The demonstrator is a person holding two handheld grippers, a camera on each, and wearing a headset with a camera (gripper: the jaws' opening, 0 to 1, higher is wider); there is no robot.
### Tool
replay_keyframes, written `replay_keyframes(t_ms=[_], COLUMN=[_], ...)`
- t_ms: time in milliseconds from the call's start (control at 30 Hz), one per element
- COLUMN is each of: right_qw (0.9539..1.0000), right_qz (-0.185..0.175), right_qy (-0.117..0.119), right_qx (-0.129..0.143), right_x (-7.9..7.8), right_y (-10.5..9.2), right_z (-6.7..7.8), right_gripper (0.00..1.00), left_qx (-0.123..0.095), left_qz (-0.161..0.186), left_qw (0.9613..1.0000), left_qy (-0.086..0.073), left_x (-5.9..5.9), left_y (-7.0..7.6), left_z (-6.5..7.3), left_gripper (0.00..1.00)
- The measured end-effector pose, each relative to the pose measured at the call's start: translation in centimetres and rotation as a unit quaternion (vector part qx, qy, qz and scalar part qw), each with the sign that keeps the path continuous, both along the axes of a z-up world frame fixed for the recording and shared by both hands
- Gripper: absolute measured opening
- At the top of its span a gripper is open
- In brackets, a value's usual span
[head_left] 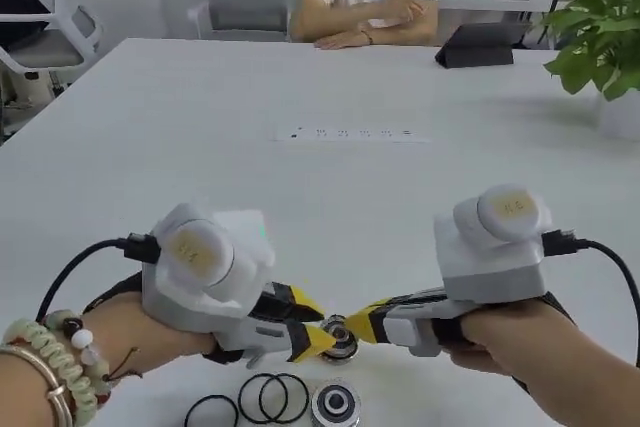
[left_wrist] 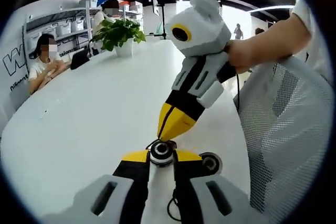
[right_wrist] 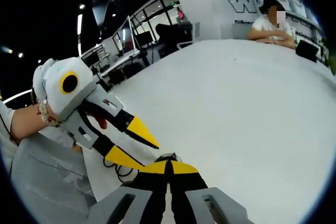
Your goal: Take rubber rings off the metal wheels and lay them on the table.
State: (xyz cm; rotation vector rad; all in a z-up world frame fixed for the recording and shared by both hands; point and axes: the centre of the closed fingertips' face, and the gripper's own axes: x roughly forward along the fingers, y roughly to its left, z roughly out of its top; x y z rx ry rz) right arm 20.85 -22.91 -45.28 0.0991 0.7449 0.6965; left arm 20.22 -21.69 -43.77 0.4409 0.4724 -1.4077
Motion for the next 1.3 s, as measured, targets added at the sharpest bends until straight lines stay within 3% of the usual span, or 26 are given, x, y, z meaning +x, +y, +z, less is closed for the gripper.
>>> replay_keyframes(t_ms=[100,200,267,367,433,533,600,667,767,867,1000,1033,1067,1167,1300], right_qw=[1.0,1.0,1.0,1.0,1.0,0.9998,0.9971,0.9959,0.9965,0.9961,0.9944,0.9939,0.994,0.9938,0.9924], right_qz=[-0.001,-0.002,0.0,0.001,0.0,-0.001,-0.008,-0.023,-0.023,-0.029,-0.017,-0.002,0.007,0.044,0.087], right_qy=[0.003,0.003,0.002,0.002,0.004,0.006,-0.004,-0.017,-0.018,-0.011,-0.013,-0.016,-0.016,-0.013,-0.006], right_qx=[-0.002,0.0,0.0,0.005,0.008,0.019,0.076,0.087,0.078,0.083,0.104,0.109,0.108,0.101,0.087], right_x=[0.0,0.0,-0.1,-0.1,-0.2,-0.2,0.2,0.7,0.7,0.7,0.4,0.1,-0.2,-1.2,-2.6], right_y=[-0.2,-0.2,-0.1,0.2,0.2,0.4,1.4,1.0,0.7,0.4,1.3,1.8,2.2,3.9,5.6], right_z=[-0.1,0.0,0.0,0.2,0.2,0.5,2.4,3.4,3.5,3.4,4.1,4.4,4.4,4.2,3.6], right_gripper=[0.0,0.0,0.0,0.0,0.0,0.0,0.0,0.0,0.0,0.0,0.0,0.0,0.0,0.0,0.0], left_qx=[-0.015,-0.017,-0.01,0.023,0.03,0.044,0.051,0.051,0.029,-0.001,-0.033,-0.036,-0.034,-0.028,-0.032], left_qz=[0.001,0.008,0.011,0.002,0.003,0.004,-0.003,-0.003,0.012,0.021,0.0,-0.015,-0.019,-0.037,-0.024], left_qw=[0.9996,0.9993,0.9993,0.9992,0.9994,0.9988,0.9985,0.9985,0.9993,0.9997,0.9994,0.999,0.999,0.9989,0.9991], left_qy=[-0.025,-0.032,-0.034,-0.032,-0.019,-0.022,-0.02,-0.021,-0.02,-0.008,0.006,0.02,0.02,-0.004,-0.013], left_x=[0.6,0.9,1.1,0.7,0.5,0.6,0.4,0.5,1.2,1.5,0.6,-0.1,-0.3,-1.1,-1.6], left_y=[0.1,0.4,0.6,1.2,1.3,1.4,1.5,1.7,1.9,1.9,1.8,1.9,2.1,3.1,4.7], left_z=[2.0,2.4,1.9,0.0,-0.7,-1.6,-1.9,-1.7,-0.4,1.4,3.7,4.2,4.6,5.6,6.4], left_gripper=[0.18,0.17,0.16,0.16,0.17,0.15,0.15,0.16,0.17,0.24,0.38,0.41,0.45,0.56,0.64])
